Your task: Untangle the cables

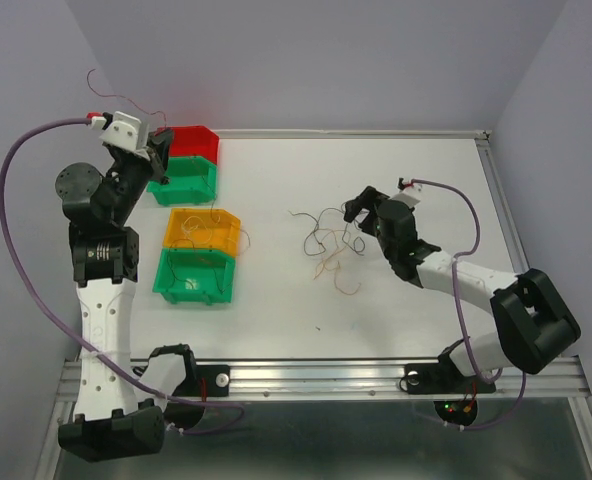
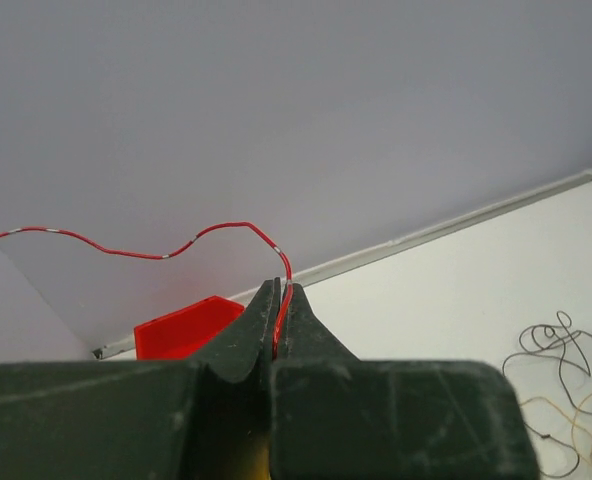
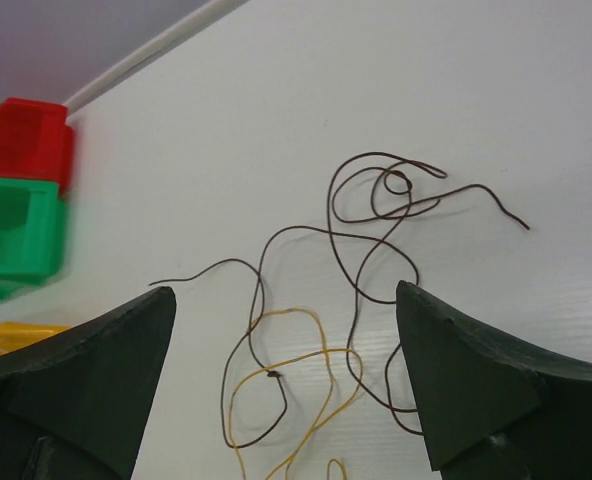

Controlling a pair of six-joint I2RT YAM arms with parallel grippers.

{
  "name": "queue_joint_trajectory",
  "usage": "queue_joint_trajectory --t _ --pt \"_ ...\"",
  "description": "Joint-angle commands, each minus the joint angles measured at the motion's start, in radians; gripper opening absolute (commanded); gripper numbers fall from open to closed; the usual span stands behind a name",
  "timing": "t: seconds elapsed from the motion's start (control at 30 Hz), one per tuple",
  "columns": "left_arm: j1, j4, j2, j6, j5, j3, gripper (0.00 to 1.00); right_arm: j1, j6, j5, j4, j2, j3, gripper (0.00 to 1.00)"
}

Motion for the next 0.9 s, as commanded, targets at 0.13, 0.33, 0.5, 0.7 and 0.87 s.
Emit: queue_joint_trajectory --t 0.13,0.33,0.5,0.7,0.87 --pt "-0.001 -0.134 -0.071 0.166 0.265 -0.016 0.0 0.003 -0.087 -0.197 0.167 -0.084 -0.055 0.95" --pt "0.001 -0.223 -0.163 0.297 0.264 -0.131 0.0 0.003 -0.081 -0.245 0.186 -0.1 -0.066 0.95" --pt "-0.001 -0.229 -0.205 0.35 0.191 -0.204 0.0 0.003 -0.075 -0.26 0.194 -0.098 -0.07 0.95" --pt "-0.001 -0.182 -0.195 0.308 0.1 -0.204 0.0 0.003 -0.075 -0.273 0.201 -0.087 -0.069 0.95" --pt "0.001 -0.191 -0.165 0.291 0.134 -0.196 0.0 0.003 -0.077 -0.28 0.206 -0.09 -0.07 0.95"
